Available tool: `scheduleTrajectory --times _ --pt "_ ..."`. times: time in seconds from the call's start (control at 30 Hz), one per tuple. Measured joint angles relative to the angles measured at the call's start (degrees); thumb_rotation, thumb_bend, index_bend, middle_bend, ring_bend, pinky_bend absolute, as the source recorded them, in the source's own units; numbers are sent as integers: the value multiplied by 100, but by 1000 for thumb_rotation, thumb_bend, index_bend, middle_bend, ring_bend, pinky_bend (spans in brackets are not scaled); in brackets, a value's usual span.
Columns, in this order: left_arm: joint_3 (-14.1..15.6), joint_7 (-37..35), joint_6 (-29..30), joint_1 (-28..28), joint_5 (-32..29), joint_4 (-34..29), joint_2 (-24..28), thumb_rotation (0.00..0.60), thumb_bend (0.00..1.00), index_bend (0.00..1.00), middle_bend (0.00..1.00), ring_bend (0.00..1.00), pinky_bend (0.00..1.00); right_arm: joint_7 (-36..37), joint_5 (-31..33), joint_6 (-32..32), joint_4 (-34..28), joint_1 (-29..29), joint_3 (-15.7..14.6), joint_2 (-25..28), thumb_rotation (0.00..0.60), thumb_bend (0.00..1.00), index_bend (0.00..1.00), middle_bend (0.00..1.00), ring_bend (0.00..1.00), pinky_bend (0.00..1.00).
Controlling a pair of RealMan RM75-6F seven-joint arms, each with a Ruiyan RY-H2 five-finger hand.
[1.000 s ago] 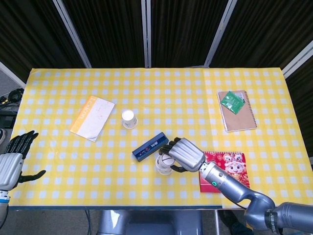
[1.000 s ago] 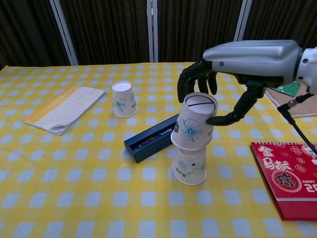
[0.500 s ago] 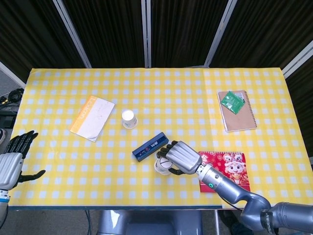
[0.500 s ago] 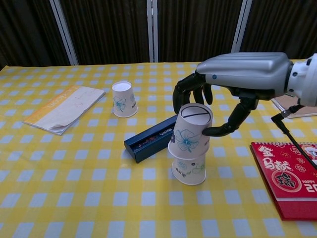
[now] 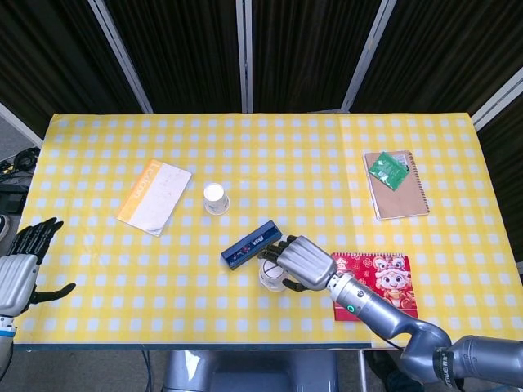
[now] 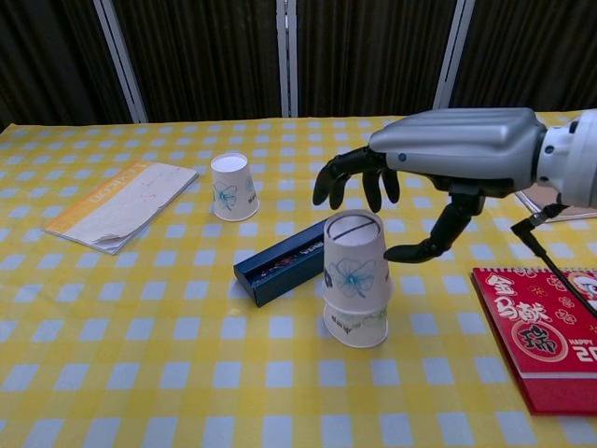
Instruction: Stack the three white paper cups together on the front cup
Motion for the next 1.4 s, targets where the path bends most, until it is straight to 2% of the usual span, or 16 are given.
scheduleTrajectory --times 0.13,0.27,0.4,0.47,0.7,0.87,1.0,1.1,1.23,1.4 --pt "8 16 -11 -4 5 0 -6 600 0 0 0 0 0 -174 -33 17 3 -14 -47 24 600 28 115 79 221 279" --pt "1 18 -9 -5 -14 3 -9 600 0 0 0 0 0 -262 -29 70 -41 -70 -94 76 600 1 87 23 162 214" --pt "-4 14 -23 -10 -37 27 -20 600 0 0 0 0 0 -346 -101 246 -80 -190 -166 203 600 0 34 0 28 57" --pt "-5 17 -44 -19 -50 49 -32 600 0 0 0 0 0 -397 -190 432 -86 -307 -227 312 600 0 17 0 1 7" --pt "-44 38 -101 -96 -43 182 -149 600 0 0 0 0 0 -308 -558 1475 13 -952 -481 726 600 0 0 0 0 0" --pt "-121 -16 -264 -320 129 194 -169 600 0 0 0 0 0 63 -613 2530 397 -1674 -607 884 600 0 0 0 0 0" --pt "-379 4 -488 -694 185 169 -168 600 0 0 0 0 0 583 -479 3299 790 -2342 -673 848 600 0 0 0 0 0" --pt "-592 179 -826 -1022 78 102 -142 600 0 0 0 0 0 865 -359 3621 944 -2697 -700 780 600 0 0 0 0 0" --pt "-931 684 -1435 -1580 -397 -28 -122 600 1 0 0 0 0 861 -282 3859 1038 -2955 -705 709 600 0 0 0 0 0" --pt "-1334 1086 -2201 -2398 -1156 85 -318 600 83 0 0 0 0 898 -280 3881 1148 -3001 -636 724 600 0 0 0 0 0"
